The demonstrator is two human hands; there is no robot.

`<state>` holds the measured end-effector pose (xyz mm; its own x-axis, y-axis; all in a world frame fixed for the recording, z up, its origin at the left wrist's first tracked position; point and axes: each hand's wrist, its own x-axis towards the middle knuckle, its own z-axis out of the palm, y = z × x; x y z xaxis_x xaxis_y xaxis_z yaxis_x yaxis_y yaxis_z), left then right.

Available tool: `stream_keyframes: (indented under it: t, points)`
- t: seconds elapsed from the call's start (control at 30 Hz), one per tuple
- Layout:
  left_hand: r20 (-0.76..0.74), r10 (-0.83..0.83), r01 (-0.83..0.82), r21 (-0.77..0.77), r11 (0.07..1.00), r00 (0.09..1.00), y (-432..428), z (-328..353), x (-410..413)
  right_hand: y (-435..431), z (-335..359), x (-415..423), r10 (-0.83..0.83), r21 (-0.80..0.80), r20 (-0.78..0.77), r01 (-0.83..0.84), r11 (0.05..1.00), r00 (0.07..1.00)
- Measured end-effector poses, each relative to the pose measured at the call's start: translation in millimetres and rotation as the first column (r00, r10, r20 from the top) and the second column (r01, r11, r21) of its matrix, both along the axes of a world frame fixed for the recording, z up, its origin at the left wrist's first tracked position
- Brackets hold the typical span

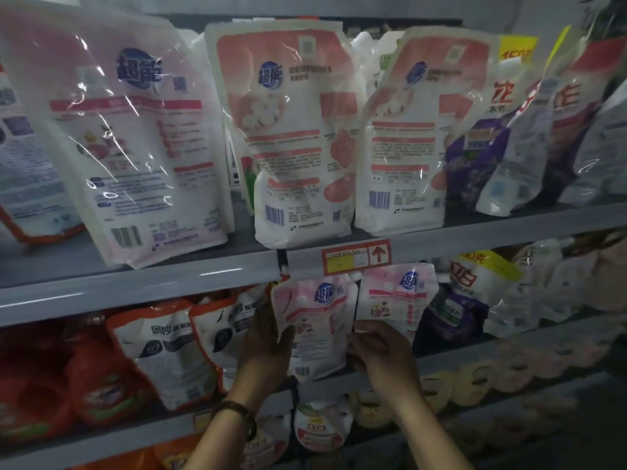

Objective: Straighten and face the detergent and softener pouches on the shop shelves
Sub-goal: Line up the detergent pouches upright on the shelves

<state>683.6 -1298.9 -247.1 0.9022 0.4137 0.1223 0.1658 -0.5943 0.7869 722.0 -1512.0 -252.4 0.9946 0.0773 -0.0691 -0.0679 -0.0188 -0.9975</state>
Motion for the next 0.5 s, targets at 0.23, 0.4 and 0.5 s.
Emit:
stream_keyframes:
  t: [0.23, 0.4, 0.5]
  points:
    - [-0.027, 0.062, -0.06, 0.067, 0.996, 0.998, -12, -4, 16, -14, 2, 10, 0.056, -0.031, -0.016, -0.056, 0.998, 0.998]
    - [-0.004, 0.099, -0.098, 0.077, 0.992, 0.995, -20, -5, 17, -16, -2, 10, 0.056, 0.0, -0.036, -0.056, 0.998, 0.998]
    - [-0.004, 0.107, -0.106, 0.083, 0.991, 0.994, -17, -8, 16, -16, -4, 8, 0.067, -0.011, -0.053, -0.068, 0.998, 0.996]
